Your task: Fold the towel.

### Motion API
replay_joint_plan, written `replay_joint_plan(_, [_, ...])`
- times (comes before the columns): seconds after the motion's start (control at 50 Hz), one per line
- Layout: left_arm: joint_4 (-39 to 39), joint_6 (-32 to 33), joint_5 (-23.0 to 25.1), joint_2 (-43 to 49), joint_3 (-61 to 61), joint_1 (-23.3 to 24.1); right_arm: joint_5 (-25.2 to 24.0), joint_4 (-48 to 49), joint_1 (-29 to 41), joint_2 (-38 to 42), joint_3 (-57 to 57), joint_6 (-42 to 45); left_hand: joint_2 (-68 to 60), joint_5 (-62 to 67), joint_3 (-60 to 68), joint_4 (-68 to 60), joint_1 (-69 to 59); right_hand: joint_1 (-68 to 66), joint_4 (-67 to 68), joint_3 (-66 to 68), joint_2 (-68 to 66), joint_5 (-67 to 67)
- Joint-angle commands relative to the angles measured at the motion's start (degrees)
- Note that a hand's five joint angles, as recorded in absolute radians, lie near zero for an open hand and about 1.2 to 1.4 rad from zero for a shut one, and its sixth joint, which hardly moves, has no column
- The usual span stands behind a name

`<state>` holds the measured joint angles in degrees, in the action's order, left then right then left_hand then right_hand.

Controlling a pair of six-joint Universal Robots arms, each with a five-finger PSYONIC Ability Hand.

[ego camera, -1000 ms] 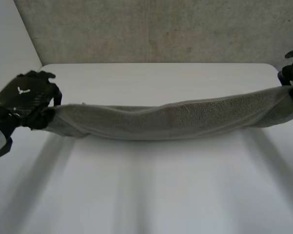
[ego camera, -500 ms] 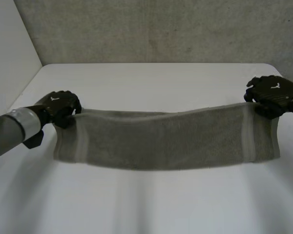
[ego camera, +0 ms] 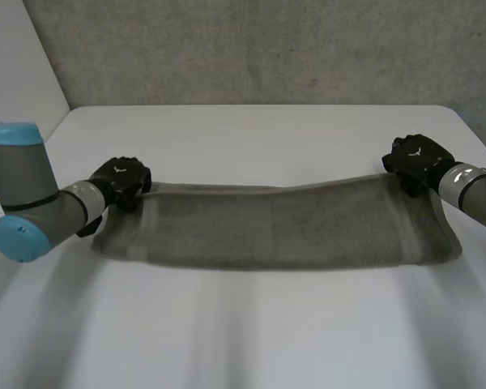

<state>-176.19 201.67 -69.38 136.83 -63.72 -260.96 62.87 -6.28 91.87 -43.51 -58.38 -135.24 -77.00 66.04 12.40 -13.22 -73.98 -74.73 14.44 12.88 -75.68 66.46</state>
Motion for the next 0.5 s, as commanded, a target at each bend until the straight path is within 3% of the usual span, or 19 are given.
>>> replay_joint_plan(0.02, [-4.8, 0.0, -2.0, 0.5, -0.1, 0.4, 1.5, 3.3, 0.1, 1.7, 0.3, -1.4, -3.0, 4.0, -2.4, 3.2, -6.0, -5.3, -4.4, -2.9, -4.3, 3.5])
replay_joint_plan(0.5, [-10.5, 0.1, -3.3, 0.7, 0.1, 1.7, 3.7, 8.5, 1.4, 2.9, 0.6, -1.5, -3.0, 4.0, -2.4, 3.2, -6.0, -5.3, -4.4, -2.9, -4.3, 3.5])
